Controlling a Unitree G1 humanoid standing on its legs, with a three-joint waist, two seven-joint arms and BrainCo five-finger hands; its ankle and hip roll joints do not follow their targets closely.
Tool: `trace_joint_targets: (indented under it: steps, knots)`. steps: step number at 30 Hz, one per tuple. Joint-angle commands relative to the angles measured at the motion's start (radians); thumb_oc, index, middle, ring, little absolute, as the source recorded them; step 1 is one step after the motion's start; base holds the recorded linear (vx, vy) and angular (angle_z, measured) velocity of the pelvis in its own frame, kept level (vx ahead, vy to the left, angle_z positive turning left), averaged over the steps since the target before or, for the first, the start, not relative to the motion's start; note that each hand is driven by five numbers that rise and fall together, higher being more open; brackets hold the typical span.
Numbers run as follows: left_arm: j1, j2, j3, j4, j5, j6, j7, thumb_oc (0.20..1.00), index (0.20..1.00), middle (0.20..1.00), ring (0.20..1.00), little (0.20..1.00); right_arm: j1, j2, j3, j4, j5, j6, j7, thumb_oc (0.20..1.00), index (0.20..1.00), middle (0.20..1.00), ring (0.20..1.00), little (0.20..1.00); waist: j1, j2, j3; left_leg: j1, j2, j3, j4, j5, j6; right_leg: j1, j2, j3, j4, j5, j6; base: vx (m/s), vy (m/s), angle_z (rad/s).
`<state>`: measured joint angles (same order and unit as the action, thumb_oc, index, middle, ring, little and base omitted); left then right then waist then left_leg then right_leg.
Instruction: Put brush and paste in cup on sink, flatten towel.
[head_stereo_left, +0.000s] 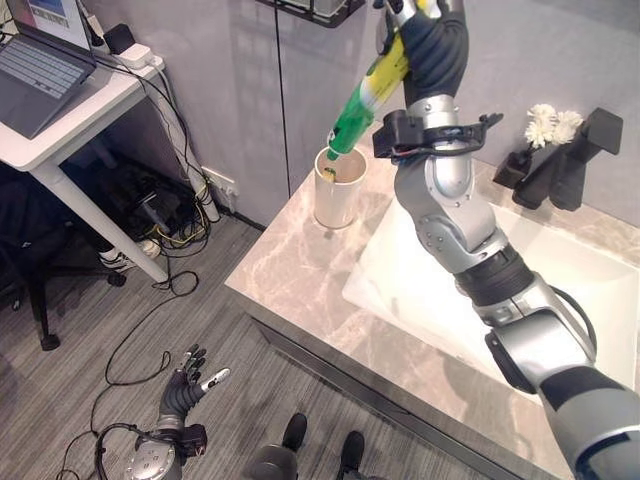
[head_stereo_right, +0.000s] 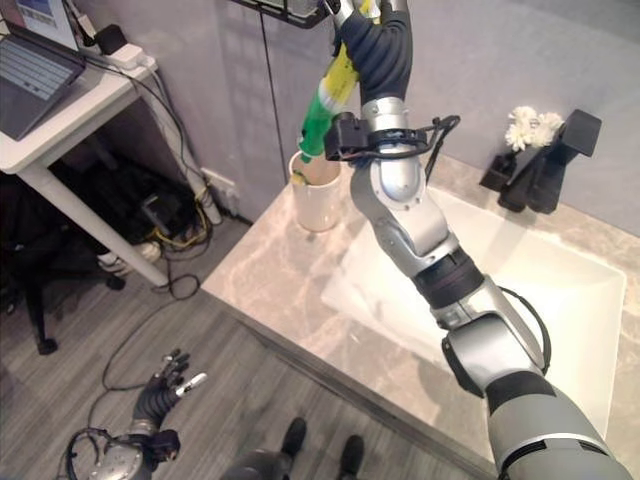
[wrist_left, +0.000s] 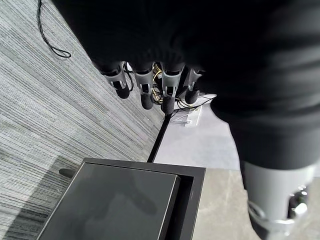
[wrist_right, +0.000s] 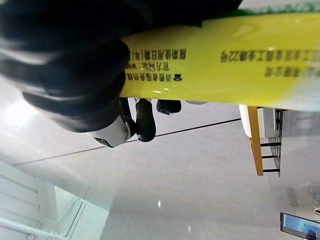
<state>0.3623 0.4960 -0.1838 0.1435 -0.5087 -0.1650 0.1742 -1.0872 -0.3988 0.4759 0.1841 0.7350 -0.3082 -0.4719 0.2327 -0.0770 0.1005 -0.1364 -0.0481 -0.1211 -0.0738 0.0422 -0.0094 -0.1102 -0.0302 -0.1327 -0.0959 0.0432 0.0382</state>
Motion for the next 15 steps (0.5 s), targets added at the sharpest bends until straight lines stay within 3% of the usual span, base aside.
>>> trace_joint_targets:
  steps: [1,15]
  knots:
    - [0.022,0.059,-0.027,0.003,0.013,-0.025,0.010,1.000,1.000,1.000,1.000,1.000,-0.133,-0.007,-0.023,0.004,0.010,-0.048,0.021,0.200,0.200,0.200,0.200,0.200,-0.003,-0.044,-0.056,-0.007,0.056,-0.014,-0.013,0.008,-0.033,0.024,-0.132,0.031,0.009,0.027,0.107,0.00,0.003,-0.04]
    - [0.017,0.052,-0.019,0.009,0.035,-0.025,0.023,1.000,1.000,1.000,1.000,1.000,-0.137,0.002,0.003,0.030,0.006,-0.025,0.034,0.200,0.200,0.200,0.200,0.200,-0.012,-0.038,-0.055,-0.006,0.055,-0.004,-0.013,0.005,-0.031,0.018,-0.138,0.042,0.009,0.034,0.110,0.00,0.000,-0.02]
